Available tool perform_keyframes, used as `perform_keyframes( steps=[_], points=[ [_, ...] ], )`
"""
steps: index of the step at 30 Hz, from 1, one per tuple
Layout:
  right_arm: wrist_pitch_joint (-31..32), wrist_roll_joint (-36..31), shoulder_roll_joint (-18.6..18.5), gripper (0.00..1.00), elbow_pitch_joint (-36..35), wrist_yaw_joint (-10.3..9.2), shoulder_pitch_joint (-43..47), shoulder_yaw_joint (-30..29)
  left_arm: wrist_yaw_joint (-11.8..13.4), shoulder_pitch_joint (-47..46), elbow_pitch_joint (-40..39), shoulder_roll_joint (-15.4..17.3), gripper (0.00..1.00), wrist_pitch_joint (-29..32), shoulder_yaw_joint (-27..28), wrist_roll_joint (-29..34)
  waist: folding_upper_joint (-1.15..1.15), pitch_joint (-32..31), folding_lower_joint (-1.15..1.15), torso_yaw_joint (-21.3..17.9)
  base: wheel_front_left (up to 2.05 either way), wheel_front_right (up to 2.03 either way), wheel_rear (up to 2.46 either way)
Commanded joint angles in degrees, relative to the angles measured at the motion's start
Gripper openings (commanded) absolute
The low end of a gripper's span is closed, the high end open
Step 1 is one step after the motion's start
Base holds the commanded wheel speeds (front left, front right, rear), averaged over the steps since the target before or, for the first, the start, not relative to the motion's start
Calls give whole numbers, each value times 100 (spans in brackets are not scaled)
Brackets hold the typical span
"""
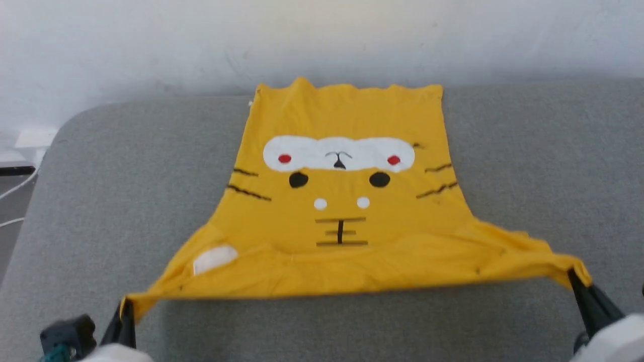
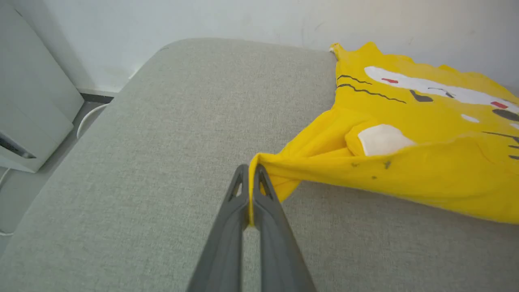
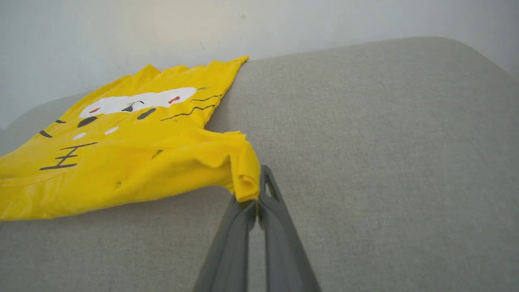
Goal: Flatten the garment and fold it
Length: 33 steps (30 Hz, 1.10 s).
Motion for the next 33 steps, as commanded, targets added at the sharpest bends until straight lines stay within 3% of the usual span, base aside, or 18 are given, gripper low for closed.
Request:
perform_keyframes(
  steps=[1,8,13,16,17,19,22,26,33],
  points=[
    [35,-35,85,0,-33,-6,144,-95,83,149,-55,44,0,53,19,-67,0,-77,1,67,0,0,0],
    [50,-200,551,0,222,-6,1061,-776,349,926,-397,69,0,645,-209,-233,0,-98,1,252,0,0,0],
    [176,-465,644,0,493,-6,1437,-810,194,1141,-440,-114,0,721,-293,-536,0,-80,1,296,0,0,0],
    [334,-292,666,0,510,-6,1468,-735,160,1119,-425,-167,0,575,-272,-527,0,-54,1,322,0,0,0],
    [391,-245,669,43,462,-6,1470,-696,158,1104,-421,-179,0,510,-262,-503,0,-36,1,335,0,0,0],
    [379,-122,672,100,264,-6,1379,-720,160,1035,-442,-229,0,332,-231,-441,0,10,1,354,0,0,0],
    [229,57,674,100,-77,-6,1079,-903,133,908,-456,-326,0,119,-251,-358,0,58,1,398,0,0,0],
    [131,-174,675,100,-146,-6,311,-1304,75,723,-485,-422,0,-139,-287,-244,0,175,1,484,0,0,0],
    [333,-170,326,100,1254,-6,-2015,-1078,-120,108,-554,-602,0,-598,-388,-11,0,633,1,733,0,0,0]
  ],
)
